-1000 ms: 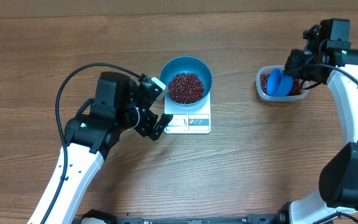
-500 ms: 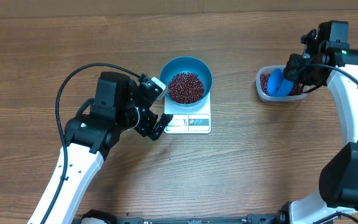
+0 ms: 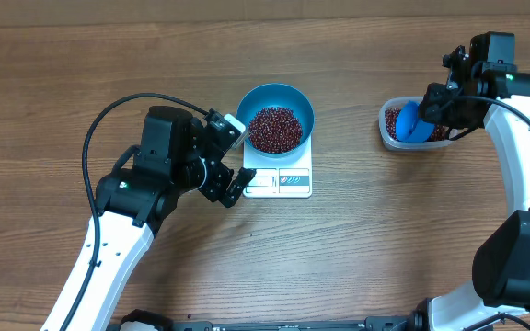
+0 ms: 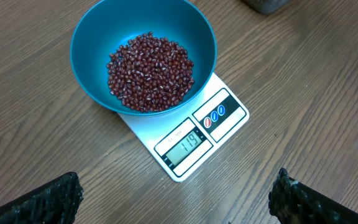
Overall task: Scoop item into bowl and weigh 150g on scale
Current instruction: 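Lower the scoop into the bean tub with the right gripper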
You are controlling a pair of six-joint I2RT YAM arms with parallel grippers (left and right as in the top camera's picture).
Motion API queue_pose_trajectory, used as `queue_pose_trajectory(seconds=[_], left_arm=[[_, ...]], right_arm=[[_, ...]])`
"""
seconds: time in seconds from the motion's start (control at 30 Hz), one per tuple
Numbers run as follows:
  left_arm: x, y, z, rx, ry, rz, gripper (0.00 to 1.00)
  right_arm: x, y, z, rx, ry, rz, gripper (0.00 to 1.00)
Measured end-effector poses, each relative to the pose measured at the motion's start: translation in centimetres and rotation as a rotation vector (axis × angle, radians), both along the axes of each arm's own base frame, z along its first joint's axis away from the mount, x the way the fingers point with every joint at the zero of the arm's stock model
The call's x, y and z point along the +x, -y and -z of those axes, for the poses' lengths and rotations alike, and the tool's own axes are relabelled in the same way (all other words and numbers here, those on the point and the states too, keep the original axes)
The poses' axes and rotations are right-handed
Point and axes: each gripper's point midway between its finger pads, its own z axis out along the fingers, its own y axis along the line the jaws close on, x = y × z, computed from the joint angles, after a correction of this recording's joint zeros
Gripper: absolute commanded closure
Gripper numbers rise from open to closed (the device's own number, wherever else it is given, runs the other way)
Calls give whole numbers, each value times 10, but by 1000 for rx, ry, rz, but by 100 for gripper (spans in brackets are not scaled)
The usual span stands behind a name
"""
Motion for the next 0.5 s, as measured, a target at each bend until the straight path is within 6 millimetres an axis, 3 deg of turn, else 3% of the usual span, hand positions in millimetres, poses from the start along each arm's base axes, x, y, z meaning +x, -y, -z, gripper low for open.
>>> queue_pose_trajectory(seconds=[0.07,0.5], left_arm=[[0,0,0,0,0,0,0],[0,0,0,0,0,0,0]], right_arm=[[0,1,0,-5,-1,-1,92],[0,2,0,-20,0,-14,92]])
